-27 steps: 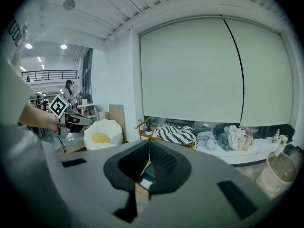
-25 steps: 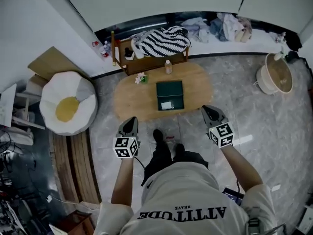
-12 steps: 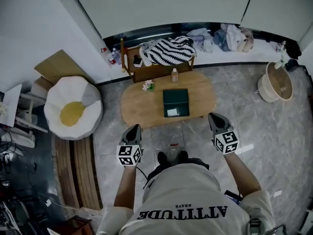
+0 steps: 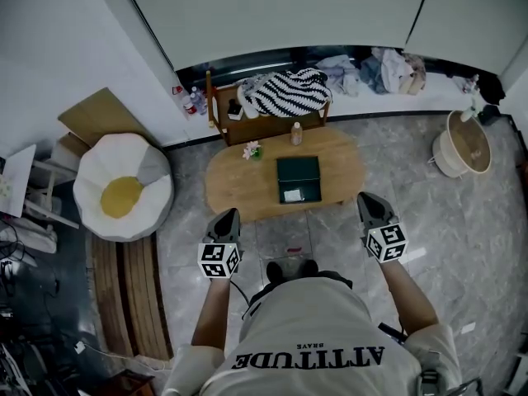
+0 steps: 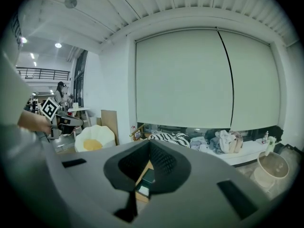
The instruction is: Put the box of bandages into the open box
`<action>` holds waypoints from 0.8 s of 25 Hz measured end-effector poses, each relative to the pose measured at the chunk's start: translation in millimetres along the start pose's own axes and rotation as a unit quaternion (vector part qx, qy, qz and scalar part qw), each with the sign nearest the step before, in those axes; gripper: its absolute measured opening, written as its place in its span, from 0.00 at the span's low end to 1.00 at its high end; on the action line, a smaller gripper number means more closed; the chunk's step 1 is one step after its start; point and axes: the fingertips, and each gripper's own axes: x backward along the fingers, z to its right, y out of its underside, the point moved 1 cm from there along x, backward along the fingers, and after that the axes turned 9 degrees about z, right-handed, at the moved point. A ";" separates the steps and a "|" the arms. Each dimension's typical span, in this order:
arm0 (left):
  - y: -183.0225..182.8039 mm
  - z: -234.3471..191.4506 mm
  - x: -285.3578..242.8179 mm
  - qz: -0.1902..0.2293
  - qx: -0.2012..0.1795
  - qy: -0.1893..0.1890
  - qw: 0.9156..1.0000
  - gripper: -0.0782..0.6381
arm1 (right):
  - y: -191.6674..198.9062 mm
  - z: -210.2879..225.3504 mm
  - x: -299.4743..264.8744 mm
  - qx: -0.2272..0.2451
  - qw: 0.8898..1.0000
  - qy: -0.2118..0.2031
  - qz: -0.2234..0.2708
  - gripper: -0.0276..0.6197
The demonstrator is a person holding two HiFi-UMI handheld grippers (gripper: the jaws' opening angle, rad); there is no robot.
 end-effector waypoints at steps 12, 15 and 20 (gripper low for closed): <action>-9.0 0.1 -1.5 0.001 -0.002 0.009 1.000 0.14 | -8.2 -0.3 2.1 -0.005 1.000 0.008 0.004 0.07; -3.6 0.3 1.3 0.002 -0.003 0.009 1.000 0.14 | -2.7 -2.0 5.6 -0.005 1.000 0.009 0.007 0.07; -6.6 -2.4 -0.5 0.003 -0.004 0.011 1.000 0.14 | -4.1 -3.4 2.7 -0.005 1.000 0.008 0.006 0.07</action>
